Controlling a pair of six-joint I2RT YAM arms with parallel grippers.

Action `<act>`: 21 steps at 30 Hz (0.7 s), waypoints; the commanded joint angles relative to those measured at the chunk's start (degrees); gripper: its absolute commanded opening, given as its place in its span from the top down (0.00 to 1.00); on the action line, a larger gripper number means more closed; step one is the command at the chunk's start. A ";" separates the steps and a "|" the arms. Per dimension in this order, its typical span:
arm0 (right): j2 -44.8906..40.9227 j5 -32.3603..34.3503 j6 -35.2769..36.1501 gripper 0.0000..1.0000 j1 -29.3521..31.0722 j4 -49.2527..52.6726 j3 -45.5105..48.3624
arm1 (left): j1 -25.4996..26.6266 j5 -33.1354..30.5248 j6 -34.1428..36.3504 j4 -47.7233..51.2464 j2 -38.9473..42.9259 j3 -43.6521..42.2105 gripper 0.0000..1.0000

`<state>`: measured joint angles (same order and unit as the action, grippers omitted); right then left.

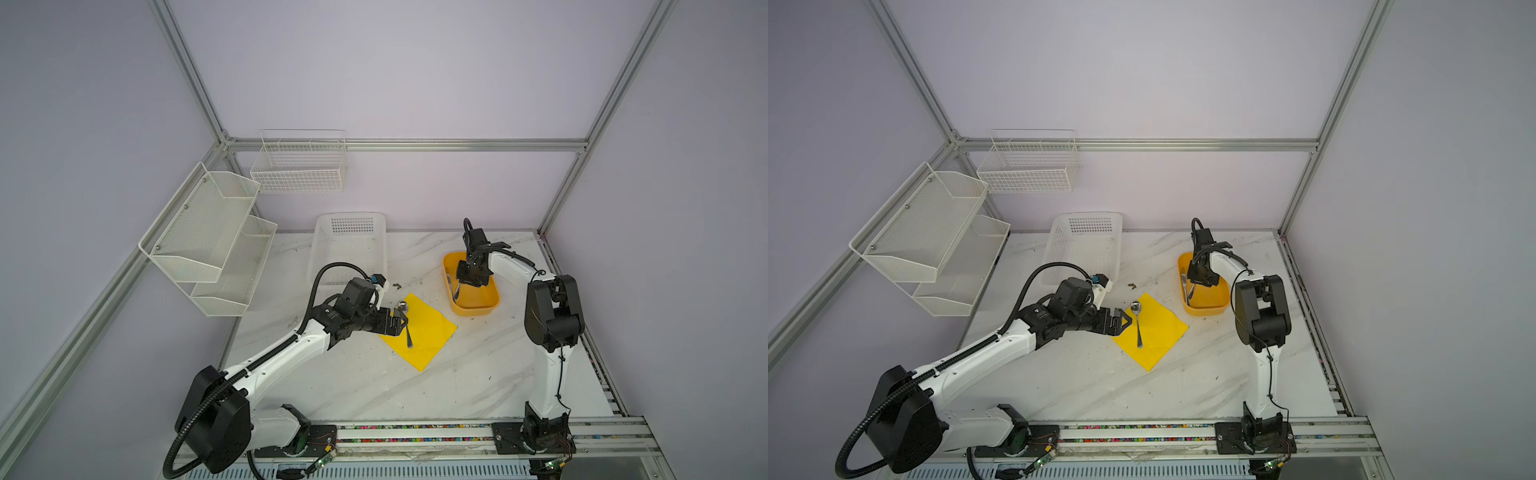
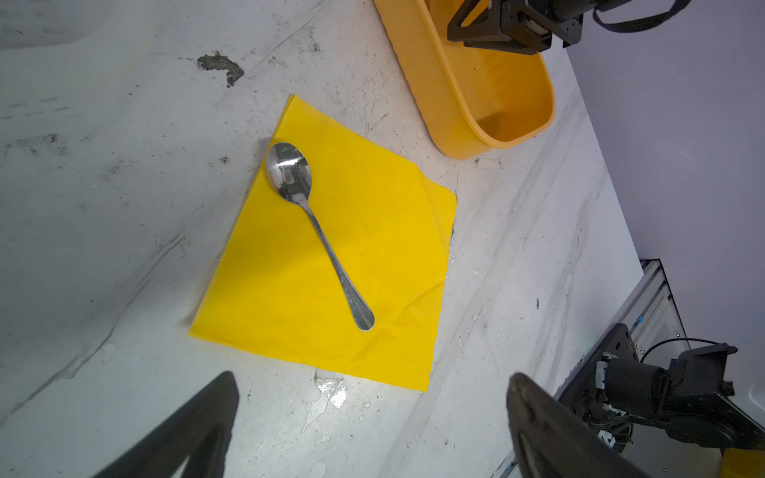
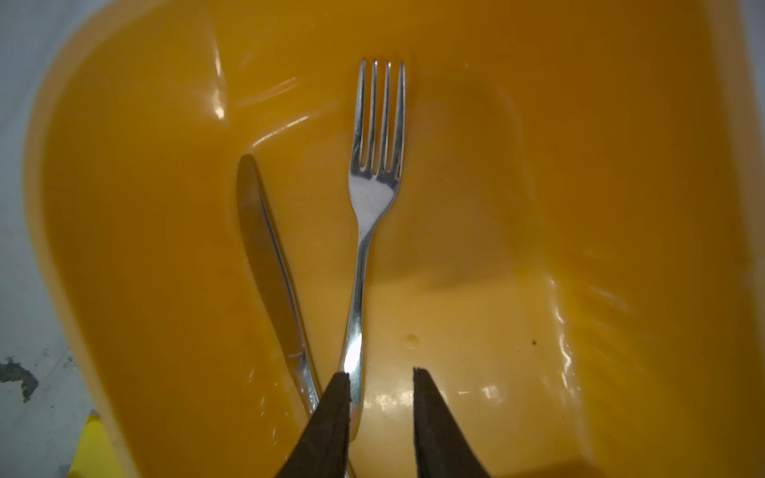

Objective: Place the utensils on the paper napkin and roll it up
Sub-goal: 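Move the right gripper back over the tray above the silver fork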

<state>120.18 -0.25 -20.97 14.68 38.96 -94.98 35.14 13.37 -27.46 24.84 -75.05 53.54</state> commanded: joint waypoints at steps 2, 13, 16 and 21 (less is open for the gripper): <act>3.99 2.17 2.43 0.70 0.20 4.06 -5.88 | 1.31 1.18 -0.10 -1.27 -1.27 6.42 0.00; 9.64 0.40 3.86 0.70 0.21 5.42 -10.04 | 4.47 -0.84 -3.27 -5.53 -7.86 11.50 0.00; 10.91 0.35 4.92 0.71 0.39 6.71 -10.55 | 5.24 -1.81 -4.48 -8.36 -9.34 12.88 0.00; 11.65 0.49 8.46 0.78 0.52 9.75 -10.28 | 5.63 -2.98 -4.76 -10.20 -10.19 13.93 0.00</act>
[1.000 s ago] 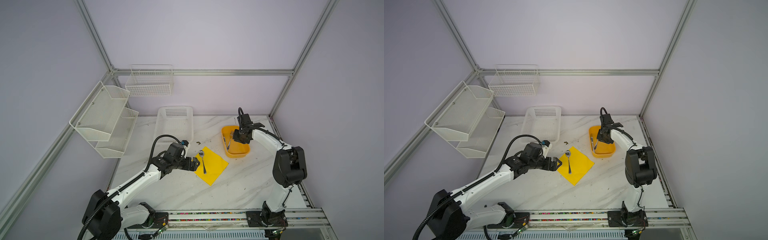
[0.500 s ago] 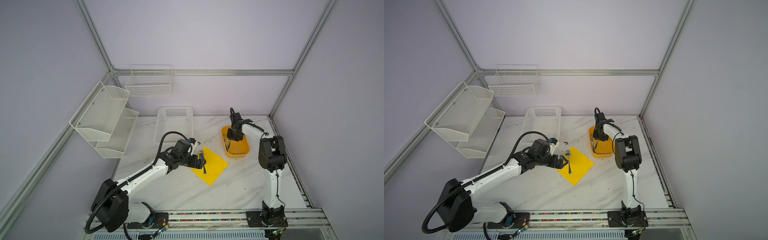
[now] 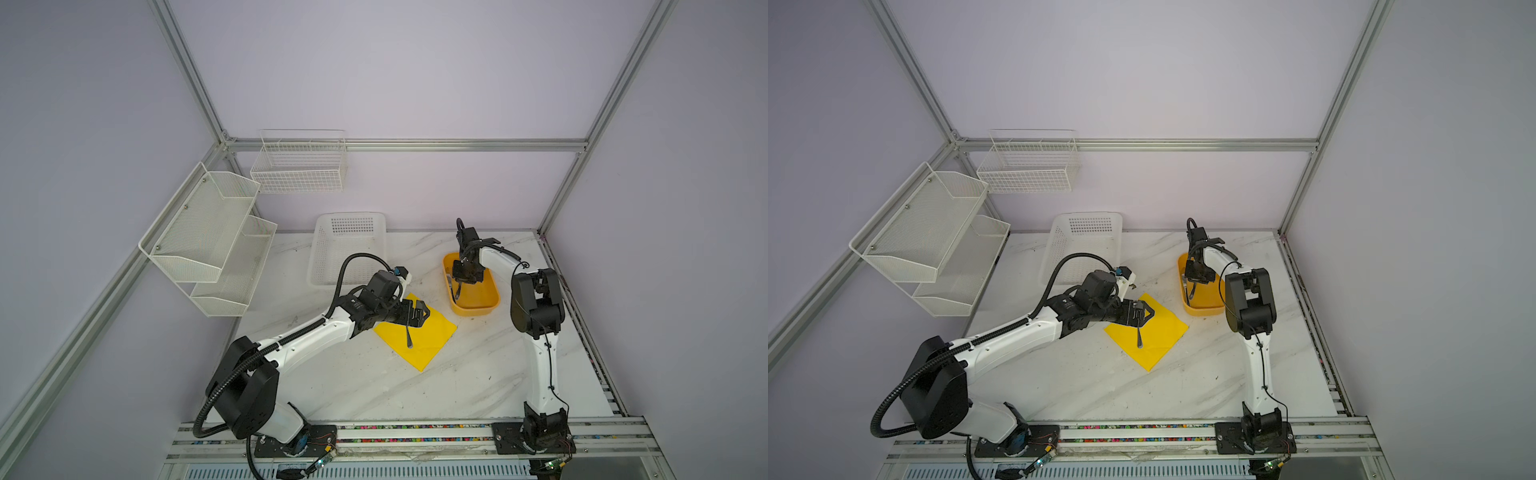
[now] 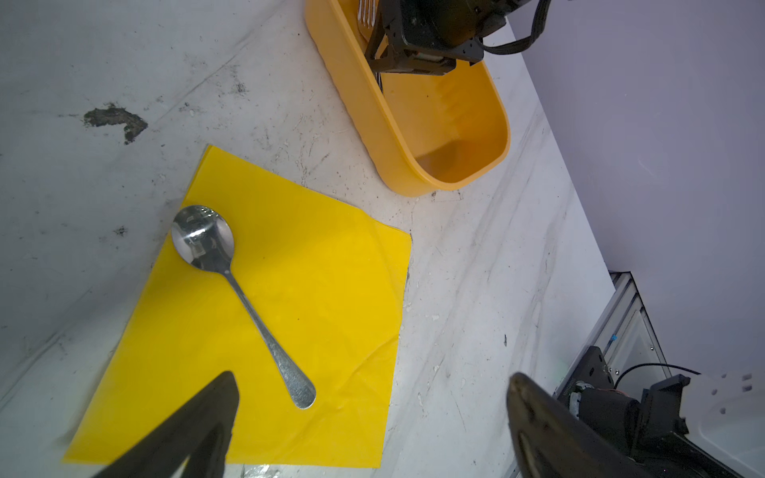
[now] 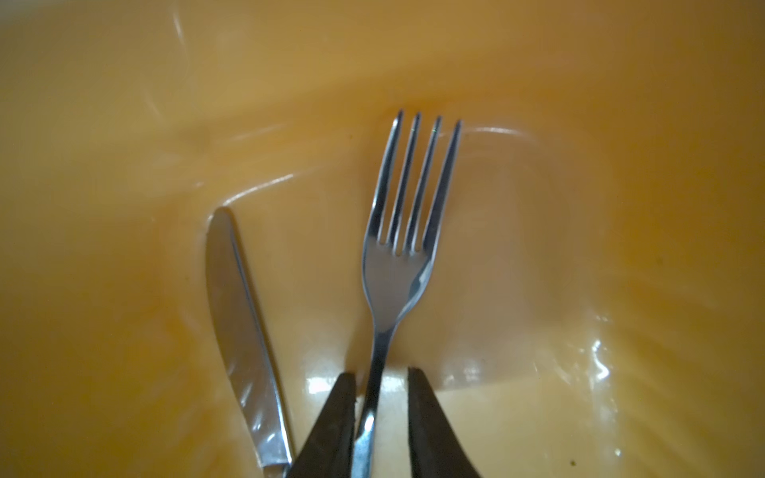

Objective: Place the utensils on the paper napkin and roll it up
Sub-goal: 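Lower the right gripper into the tray and grasp the silver fork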

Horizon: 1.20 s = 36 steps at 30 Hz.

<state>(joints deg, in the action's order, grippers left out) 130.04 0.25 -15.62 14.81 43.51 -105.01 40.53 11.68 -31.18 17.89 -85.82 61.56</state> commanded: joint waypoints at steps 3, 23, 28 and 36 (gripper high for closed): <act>0.45 -0.05 5.19 0.85 0.39 5.65 2.16 | 0.13 -3.05 -0.03 -2.51 1.84 4.54 0.00; 7.23 -4.51 6.66 0.81 -0.90 12.64 -5.06 | 0.25 -0.70 0.18 -5.52 -0.75 7.49 0.00; 7.48 -4.04 6.72 0.81 -0.90 13.31 -4.66 | 0.21 -0.72 -0.02 -5.74 -0.49 7.08 0.00; 6.83 -4.37 7.59 0.84 -0.92 12.16 -0.26 | 0.29 0.61 -0.16 -5.59 -1.01 7.30 0.00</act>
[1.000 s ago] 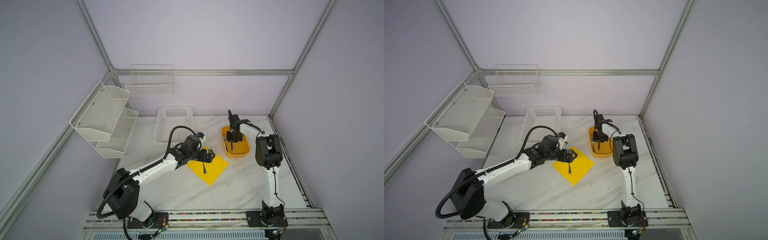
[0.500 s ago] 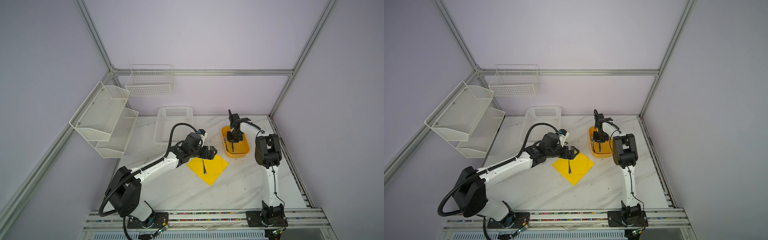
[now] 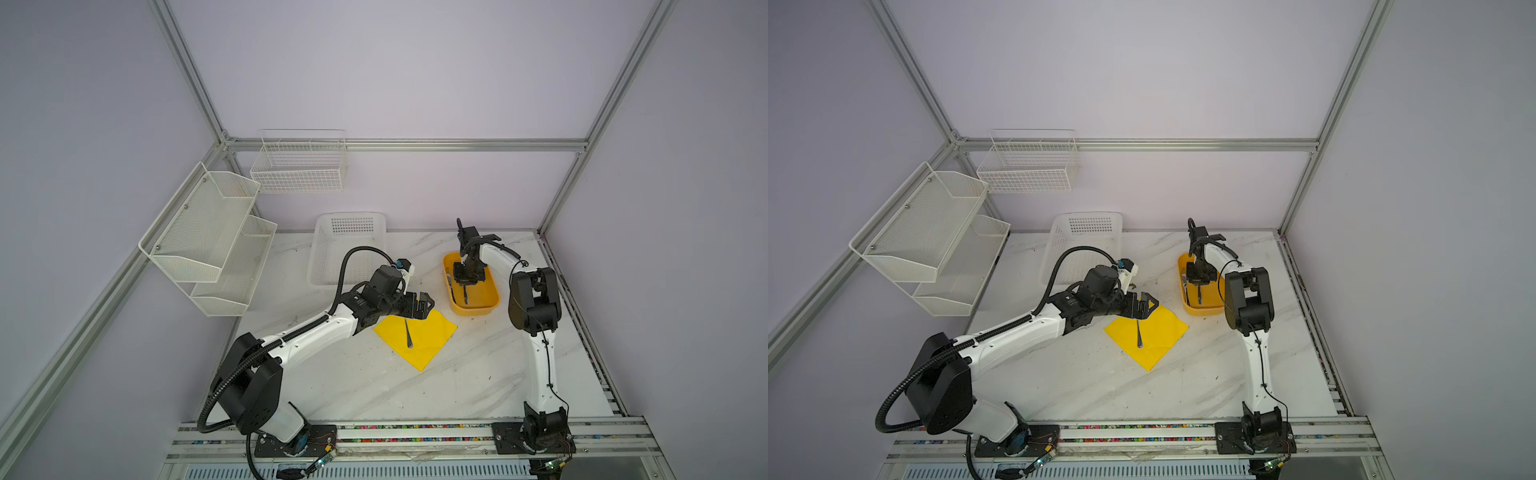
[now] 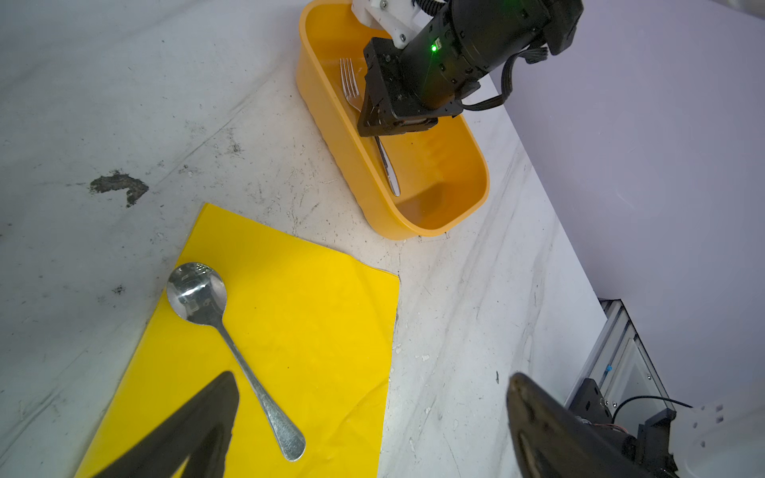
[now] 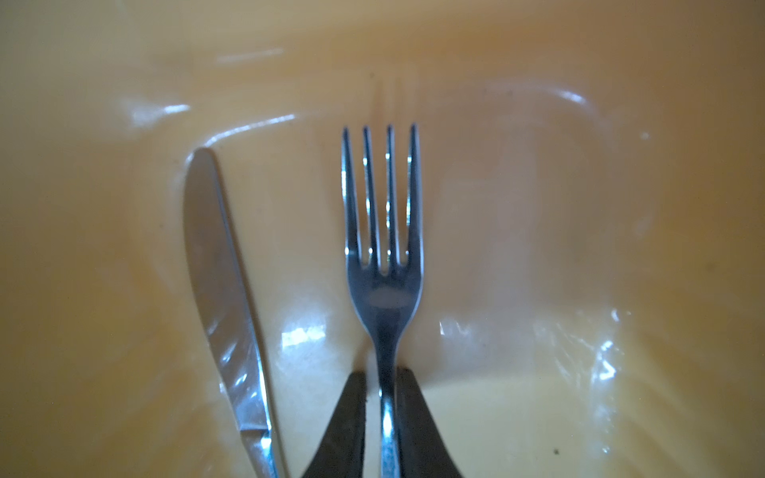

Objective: Place the utensils on the paper napkin and roll it up
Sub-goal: 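Lower the right gripper into the tray and grasp the silver fork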

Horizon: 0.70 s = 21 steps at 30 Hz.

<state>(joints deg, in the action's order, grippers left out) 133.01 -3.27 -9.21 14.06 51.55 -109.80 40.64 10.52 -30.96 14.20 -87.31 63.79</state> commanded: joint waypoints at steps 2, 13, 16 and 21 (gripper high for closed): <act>3.32 -1.21 1.39 0.87 -0.13 3.40 5.54 | 0.14 2.64 -0.15 -1.81 0.28 5.30 0.00; -2.90 -0.61 0.30 0.95 -0.12 3.43 -0.26 | 0.13 1.70 0.37 -0.36 1.38 4.81 0.00; -6.44 -0.59 0.09 0.95 -0.13 2.86 -0.31 | 0.10 0.71 0.68 0.00 2.18 4.27 0.00; -10.78 -1.94 -0.28 0.95 -0.17 3.84 0.68 | 0.07 -0.05 0.96 0.13 2.88 4.03 0.00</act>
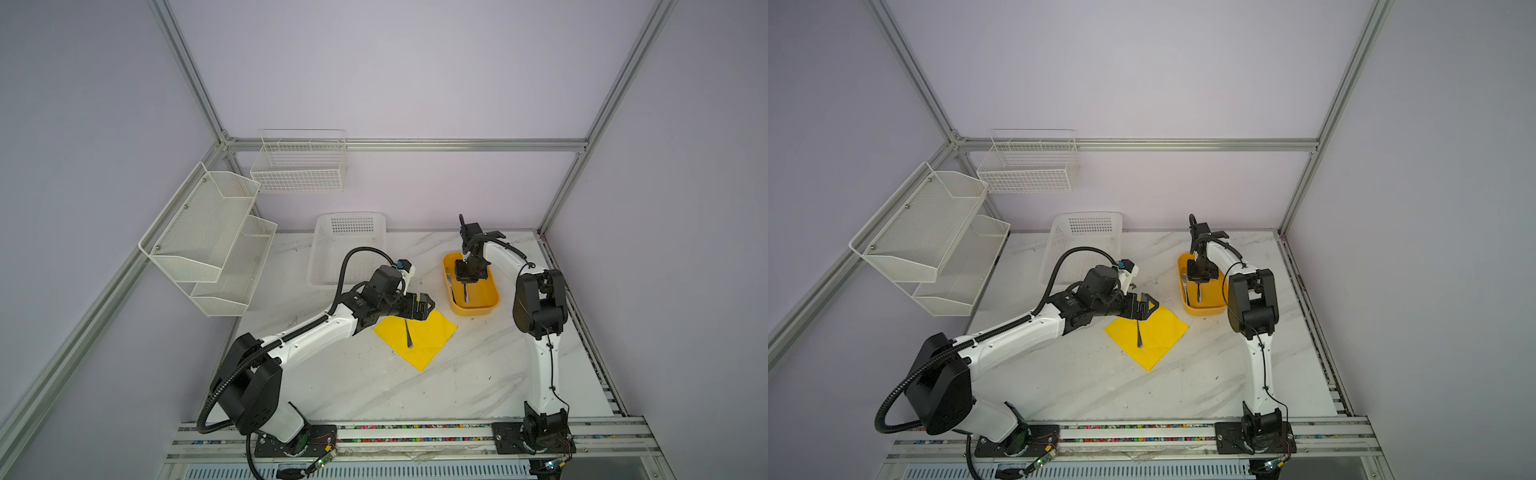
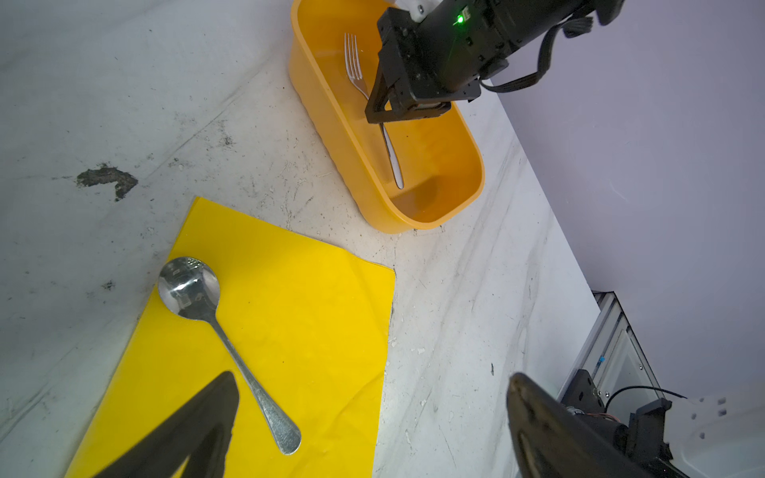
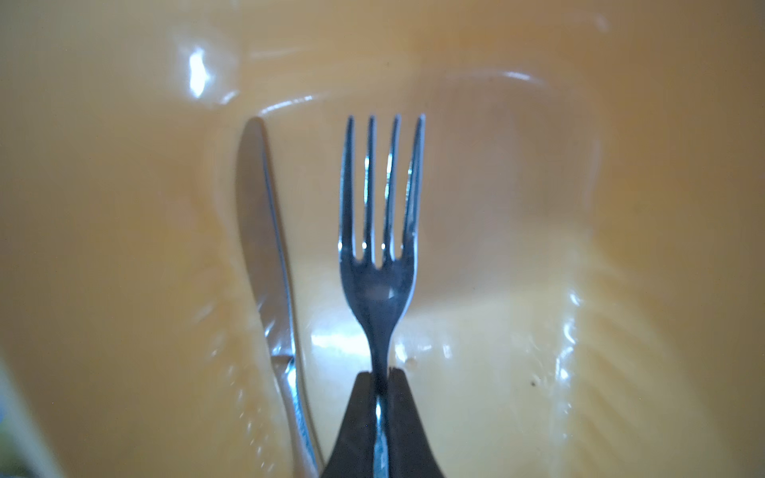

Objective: Place the utensils on the paper napkin and roll it up
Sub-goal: 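Lower the right gripper into the tray and grasp the silver fork, then lift the fork with the right gripper and carry it over the napkin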

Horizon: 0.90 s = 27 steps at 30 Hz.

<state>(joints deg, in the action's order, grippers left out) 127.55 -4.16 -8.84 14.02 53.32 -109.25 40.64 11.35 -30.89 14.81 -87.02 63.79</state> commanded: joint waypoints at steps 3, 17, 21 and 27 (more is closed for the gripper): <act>-8.78 -2.90 -1.08 0.95 -0.09 1.57 1.95 | 0.07 -1.67 0.76 -0.22 2.96 3.82 0.00; -17.63 -10.01 -5.22 0.95 10.63 -3.25 12.01 | -0.74 -10.03 -2.31 1.13 11.51 -2.51 0.00; -17.36 -10.85 -7.60 0.95 13.78 -6.42 15.41 | -1.35 -11.35 -4.48 0.26 13.82 -5.58 0.00; -17.59 -12.87 -11.27 0.95 18.14 -11.57 20.80 | -1.71 -12.95 -5.58 -0.19 16.62 -8.65 0.00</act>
<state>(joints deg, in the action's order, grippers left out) 111.53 -15.59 -17.06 30.89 45.19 -90.67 39.31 0.32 -34.94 16.71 -72.82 58.08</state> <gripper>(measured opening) 0.080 0.995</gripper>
